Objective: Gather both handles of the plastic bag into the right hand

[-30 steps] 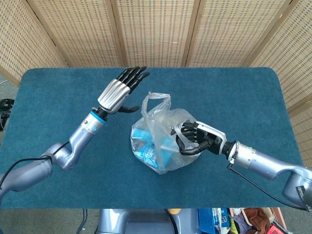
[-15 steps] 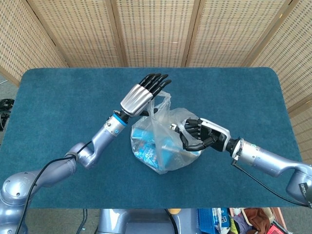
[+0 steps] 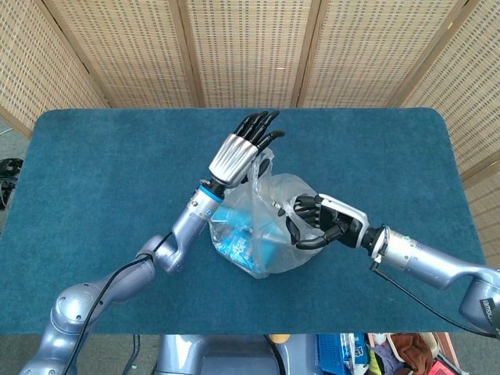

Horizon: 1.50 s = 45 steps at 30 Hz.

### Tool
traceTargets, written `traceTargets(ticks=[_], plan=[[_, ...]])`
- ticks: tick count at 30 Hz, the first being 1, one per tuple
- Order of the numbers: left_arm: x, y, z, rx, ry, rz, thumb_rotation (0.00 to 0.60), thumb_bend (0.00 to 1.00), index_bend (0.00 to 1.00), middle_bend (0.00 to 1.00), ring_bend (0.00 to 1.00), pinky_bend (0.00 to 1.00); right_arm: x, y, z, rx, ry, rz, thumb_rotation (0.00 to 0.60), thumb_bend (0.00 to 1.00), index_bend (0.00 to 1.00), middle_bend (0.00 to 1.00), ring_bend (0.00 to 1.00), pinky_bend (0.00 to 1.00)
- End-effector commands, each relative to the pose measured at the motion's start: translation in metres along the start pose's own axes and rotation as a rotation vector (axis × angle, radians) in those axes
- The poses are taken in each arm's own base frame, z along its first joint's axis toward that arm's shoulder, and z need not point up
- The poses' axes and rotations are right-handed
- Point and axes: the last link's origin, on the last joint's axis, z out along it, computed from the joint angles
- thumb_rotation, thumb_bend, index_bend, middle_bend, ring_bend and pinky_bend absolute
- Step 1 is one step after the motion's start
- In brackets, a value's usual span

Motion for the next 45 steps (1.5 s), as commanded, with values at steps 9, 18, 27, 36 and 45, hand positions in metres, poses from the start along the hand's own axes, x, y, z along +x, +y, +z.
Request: traceTargets(ticks=[9,18,27,36,45], plan=[[0.020,-0.017,-0.008,0.007,0.070,-0.029,0.600,0.52,0.60,0.26,0.18,0.19,-0.006,0.001,0.001,0.001,-0.001,-0.023,0.600,0.16,0.38,0.60,0.58,0.48],[0.044,-0.038,-0.033,-0.032,0.105,0.001,0.600,0.52,0.59,0.27,0.18,0.19,-0.009,0.003,0.001,0.002,0.003,-0.026,0.600,0.16,0.38,0.60,0.58,0.48],[0.066,-0.059,-0.067,-0.054,0.180,0.018,0.600,0.52,0.59,0.27,0.19,0.19,-0.014,0.005,0.002,0.000,-0.005,-0.028,0.600,0.16,0.38,0.60,0.58,0.48],[0.078,-0.061,-0.081,-0.057,0.290,-0.018,0.600,0.52,0.55,0.26,0.19,0.19,-0.019,0.007,0.005,-0.003,-0.018,-0.032,0.600,0.16,0.38,0.60,0.58,0.48],[0.084,-0.056,-0.081,-0.045,0.364,-0.084,0.600,0.48,0.04,0.07,0.11,0.16,-0.022,0.005,0.007,-0.003,-0.012,-0.040,0.600,0.16,0.38,0.60,0.58,0.48]])
